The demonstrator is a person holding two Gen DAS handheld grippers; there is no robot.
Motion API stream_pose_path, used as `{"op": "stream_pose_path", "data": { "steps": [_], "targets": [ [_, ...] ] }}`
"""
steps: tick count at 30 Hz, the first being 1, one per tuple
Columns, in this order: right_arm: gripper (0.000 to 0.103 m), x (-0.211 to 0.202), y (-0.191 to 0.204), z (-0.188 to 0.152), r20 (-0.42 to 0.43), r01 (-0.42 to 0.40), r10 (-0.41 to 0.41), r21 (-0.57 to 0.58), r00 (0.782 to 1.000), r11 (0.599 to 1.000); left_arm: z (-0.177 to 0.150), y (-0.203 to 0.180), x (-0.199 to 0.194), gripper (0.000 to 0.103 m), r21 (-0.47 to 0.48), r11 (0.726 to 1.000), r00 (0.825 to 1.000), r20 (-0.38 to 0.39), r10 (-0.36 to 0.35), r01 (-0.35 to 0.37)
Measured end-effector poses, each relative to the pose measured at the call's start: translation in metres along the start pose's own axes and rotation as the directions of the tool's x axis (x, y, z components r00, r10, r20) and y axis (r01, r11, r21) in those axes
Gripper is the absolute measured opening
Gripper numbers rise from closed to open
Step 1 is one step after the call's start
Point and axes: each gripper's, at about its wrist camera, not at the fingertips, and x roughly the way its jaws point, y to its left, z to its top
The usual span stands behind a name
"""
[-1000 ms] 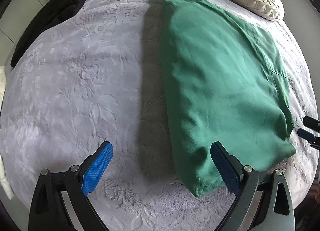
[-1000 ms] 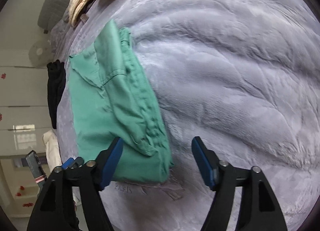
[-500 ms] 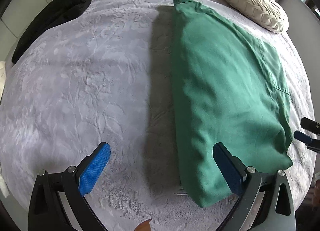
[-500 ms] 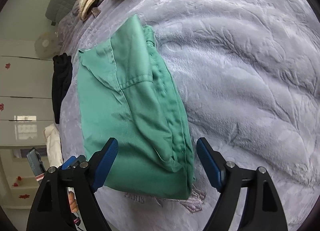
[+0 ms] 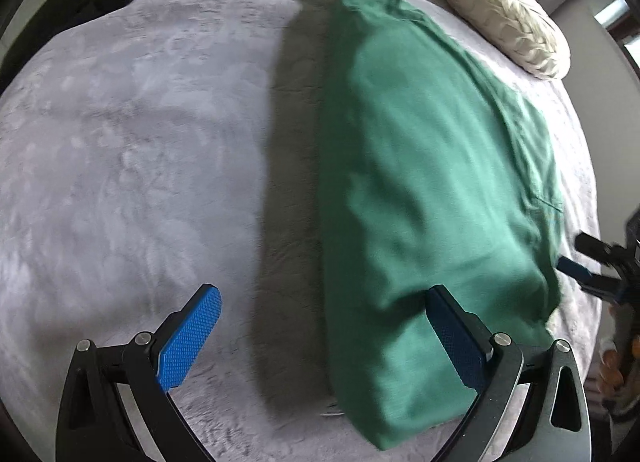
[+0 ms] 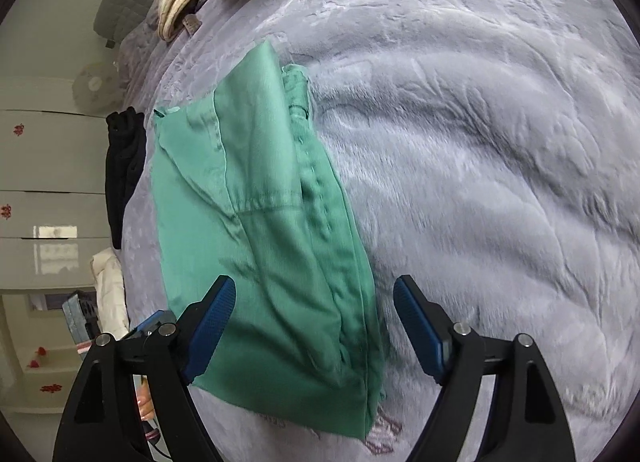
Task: Fold large clothes
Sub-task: 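Grasp the folded green shirt edge with the right gripper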
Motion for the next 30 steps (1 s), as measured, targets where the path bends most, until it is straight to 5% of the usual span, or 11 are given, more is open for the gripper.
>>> {"op": "stream_pose_path", "data": {
  "steps": [7, 8, 9, 10, 17, 21, 24, 25, 30],
  "targets": [
    [0.079, 0.013, 0.019, 0.034, 0.057, 0.014, -0.011, -0.052, 0.998, 0.999, 0.006, -0.015, 0.022, 0.103, 0.018, 1.0, 1.0, -0.024, -0.016, 0.017],
    [0.068, 0.018, 0.021, 0.038, 0.053, 0.02, -0.017, -0.055, 0.998, 0.998, 0.006, -0.015, 0.023, 0.103, 0.02, 1.0, 1.0, -0.023, -0.015, 0.016],
    [0.034, 0.025, 0.024, 0.042, 0.038, 0.018, -0.016, -0.057, 0.999, 0.998, 0.005, -0.014, 0.023, 0.103, 0.022, 1.0, 1.0, -0.021, -0.016, 0.016],
    [0.028, 0.031, 0.027, 0.044, 0.02, 0.011, -0.01, -0.056, 1.0, 0.998, 0.004, -0.013, 0.024, 0.103, 0.025, 1.0, 1.0, -0.02, -0.014, 0.015],
    [0.024, 0.038, 0.058, 0.04, 0.023, 0.005, 0.0, -0.21, 1.0, 0.978, -0.008, -0.002, 0.032, 0.103, 0.02, 0.999, 0.998, -0.044, -0.037, 0.038],
    [0.036, 0.043, 0.025, 0.049, -0.01, -0.051, 0.05, -0.083, 0.999, 0.995, -0.005, -0.01, 0.033, 0.103, 0.045, 0.999, 0.999, -0.05, -0.019, 0.022],
    [0.078, 0.028, 0.017, 0.046, 0.002, -0.061, 0.061, -0.079, 0.998, 0.995, 0.0, -0.015, 0.03, 0.103, 0.066, 0.997, 0.998, -0.052, -0.031, 0.035],
    [0.084, 0.023, 0.017, 0.045, 0.009, -0.066, 0.068, -0.092, 0.998, 0.994, 0.002, -0.015, 0.031, 0.103, 0.063, 0.997, 0.998, -0.055, -0.042, 0.046],
    [0.084, 0.022, 0.003, 0.052, -0.029, -0.114, 0.113, -0.067, 0.993, 0.991, 0.013, -0.02, 0.047, 0.103, 0.025, 0.993, 0.989, -0.098, -0.114, 0.116]
  ]
}}
